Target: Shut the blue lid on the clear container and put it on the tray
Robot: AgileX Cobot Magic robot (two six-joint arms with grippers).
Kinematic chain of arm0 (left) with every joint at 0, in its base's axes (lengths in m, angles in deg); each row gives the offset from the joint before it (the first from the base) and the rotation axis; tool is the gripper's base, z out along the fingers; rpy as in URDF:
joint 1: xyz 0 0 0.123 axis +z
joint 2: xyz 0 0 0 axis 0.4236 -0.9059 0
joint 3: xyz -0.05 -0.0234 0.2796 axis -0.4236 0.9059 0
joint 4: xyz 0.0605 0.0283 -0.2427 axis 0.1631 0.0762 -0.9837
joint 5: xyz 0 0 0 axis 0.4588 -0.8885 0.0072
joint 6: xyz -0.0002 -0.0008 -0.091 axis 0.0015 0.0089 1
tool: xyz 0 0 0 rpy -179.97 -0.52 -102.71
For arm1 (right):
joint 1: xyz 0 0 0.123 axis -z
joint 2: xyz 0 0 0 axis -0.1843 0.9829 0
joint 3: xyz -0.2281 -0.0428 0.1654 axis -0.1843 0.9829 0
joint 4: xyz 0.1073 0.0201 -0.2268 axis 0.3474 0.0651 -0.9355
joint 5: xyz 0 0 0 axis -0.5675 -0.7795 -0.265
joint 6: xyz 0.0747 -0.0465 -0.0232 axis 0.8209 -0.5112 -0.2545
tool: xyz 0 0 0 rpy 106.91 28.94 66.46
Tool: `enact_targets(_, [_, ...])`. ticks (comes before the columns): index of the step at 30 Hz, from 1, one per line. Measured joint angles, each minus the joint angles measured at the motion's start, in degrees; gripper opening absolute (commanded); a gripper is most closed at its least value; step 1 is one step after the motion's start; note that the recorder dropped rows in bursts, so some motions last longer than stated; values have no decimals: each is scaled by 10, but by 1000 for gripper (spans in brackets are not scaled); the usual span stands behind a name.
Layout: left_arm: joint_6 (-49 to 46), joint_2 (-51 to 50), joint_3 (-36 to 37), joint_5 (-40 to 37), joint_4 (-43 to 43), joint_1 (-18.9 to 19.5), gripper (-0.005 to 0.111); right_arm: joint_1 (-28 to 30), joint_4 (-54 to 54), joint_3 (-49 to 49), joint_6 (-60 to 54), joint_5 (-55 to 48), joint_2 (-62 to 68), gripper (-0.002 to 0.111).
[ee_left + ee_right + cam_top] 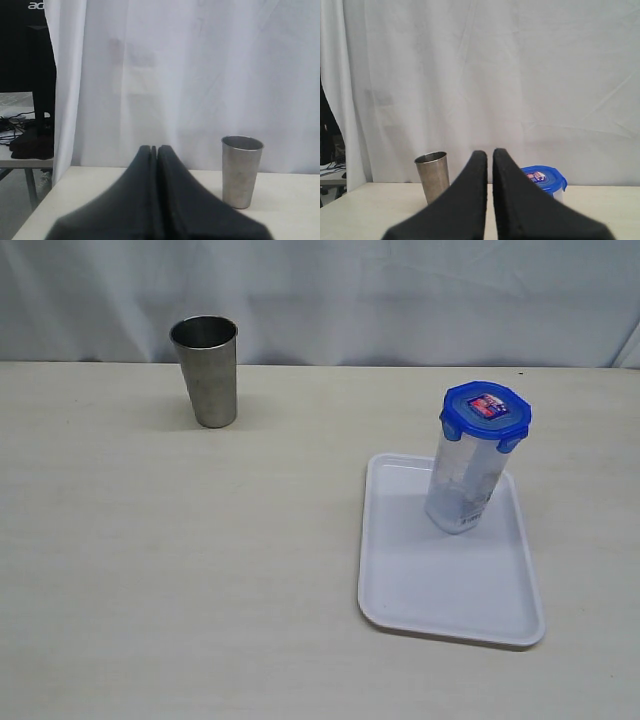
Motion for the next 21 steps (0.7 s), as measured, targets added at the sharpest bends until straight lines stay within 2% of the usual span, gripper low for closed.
enact_targets(5, [4,0,5,4,0,0,0,0,0,0,0,0,0,4])
enact_targets(10, [4,0,49,61,0,0,0,0,0,0,0,0,0,4])
enact_targets(21, [4,0,54,34,0,0,0,0,0,0,0,0,0,4])
